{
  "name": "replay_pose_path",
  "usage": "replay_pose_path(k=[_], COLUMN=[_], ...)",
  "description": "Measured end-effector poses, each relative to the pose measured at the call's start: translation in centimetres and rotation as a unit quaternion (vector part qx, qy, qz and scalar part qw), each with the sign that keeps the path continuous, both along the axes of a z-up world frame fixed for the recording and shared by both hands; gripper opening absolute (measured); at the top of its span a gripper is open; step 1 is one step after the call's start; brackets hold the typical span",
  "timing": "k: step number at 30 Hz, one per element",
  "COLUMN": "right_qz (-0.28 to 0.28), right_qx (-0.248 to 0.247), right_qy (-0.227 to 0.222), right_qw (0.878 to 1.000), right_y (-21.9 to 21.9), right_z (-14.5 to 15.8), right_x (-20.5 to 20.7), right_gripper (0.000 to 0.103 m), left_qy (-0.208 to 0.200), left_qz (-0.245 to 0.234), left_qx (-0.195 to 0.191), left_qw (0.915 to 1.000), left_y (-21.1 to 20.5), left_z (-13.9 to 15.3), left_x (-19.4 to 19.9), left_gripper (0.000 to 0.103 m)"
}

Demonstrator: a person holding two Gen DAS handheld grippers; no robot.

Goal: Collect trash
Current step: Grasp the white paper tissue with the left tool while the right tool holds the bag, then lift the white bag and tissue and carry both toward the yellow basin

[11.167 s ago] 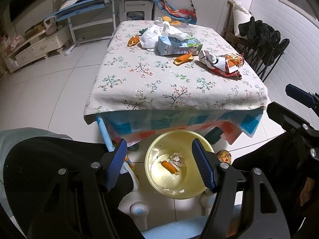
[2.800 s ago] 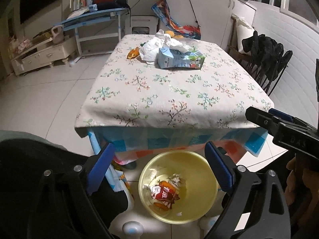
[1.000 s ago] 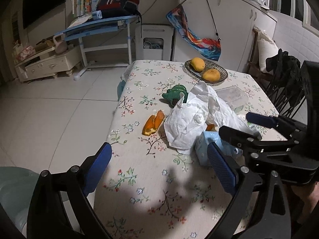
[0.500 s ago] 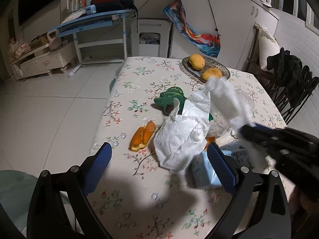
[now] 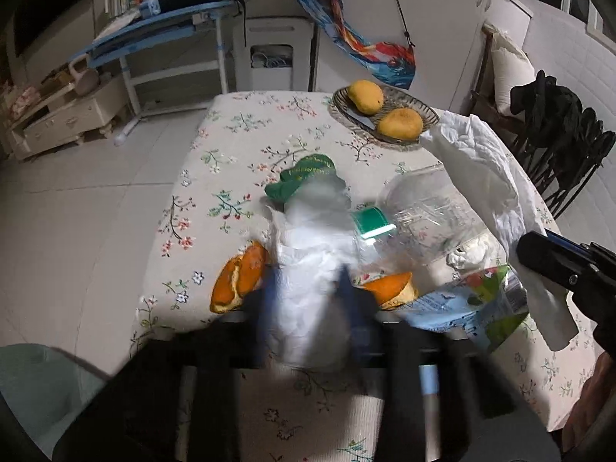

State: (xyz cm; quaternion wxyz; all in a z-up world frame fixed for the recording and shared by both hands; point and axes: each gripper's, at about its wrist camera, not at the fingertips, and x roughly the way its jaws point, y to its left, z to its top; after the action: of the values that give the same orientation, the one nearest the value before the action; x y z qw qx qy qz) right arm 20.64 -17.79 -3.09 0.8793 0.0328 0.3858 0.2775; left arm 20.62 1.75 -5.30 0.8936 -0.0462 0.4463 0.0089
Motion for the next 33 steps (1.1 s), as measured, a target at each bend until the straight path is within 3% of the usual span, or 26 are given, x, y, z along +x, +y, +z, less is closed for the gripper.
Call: replay_pose_path(k=[3,13,23,33], right_qz=[0.0,-0.008,-0.022,-0.026], right_qx=[0.003,0.015,0.028,0.028], right_qy=[-0.002,-0.013,-0.018,-0.011], right_qw=[1.0,1.0,0.999,0.999], right_y=[-0.2,-1.4,-2.9,-3.1], right_z=[0.1,0.9,1.6,1.2], right_x=[-0.2,-2.0,-3.9,-5.6], right_gripper=[0.013,0.013,0.013,0.013], left_qy=[-0.012,-0.076,-0.071,-0.073], left_qz=[0.016,0.044,0.05,0.04], left_qx=[-0.015,-0.052,-0.054,-0.05], left_qw=[0.9997,0.9949,0.9948,0.9953], left_y=[0.9,3.0,3.0,2.6], left_z=[0.6,4.1,3.9,4.1], left_x=[-0.7,-6.8,-11.0,-12.7], left_gripper=[0.017,0.016,0.016,0.016])
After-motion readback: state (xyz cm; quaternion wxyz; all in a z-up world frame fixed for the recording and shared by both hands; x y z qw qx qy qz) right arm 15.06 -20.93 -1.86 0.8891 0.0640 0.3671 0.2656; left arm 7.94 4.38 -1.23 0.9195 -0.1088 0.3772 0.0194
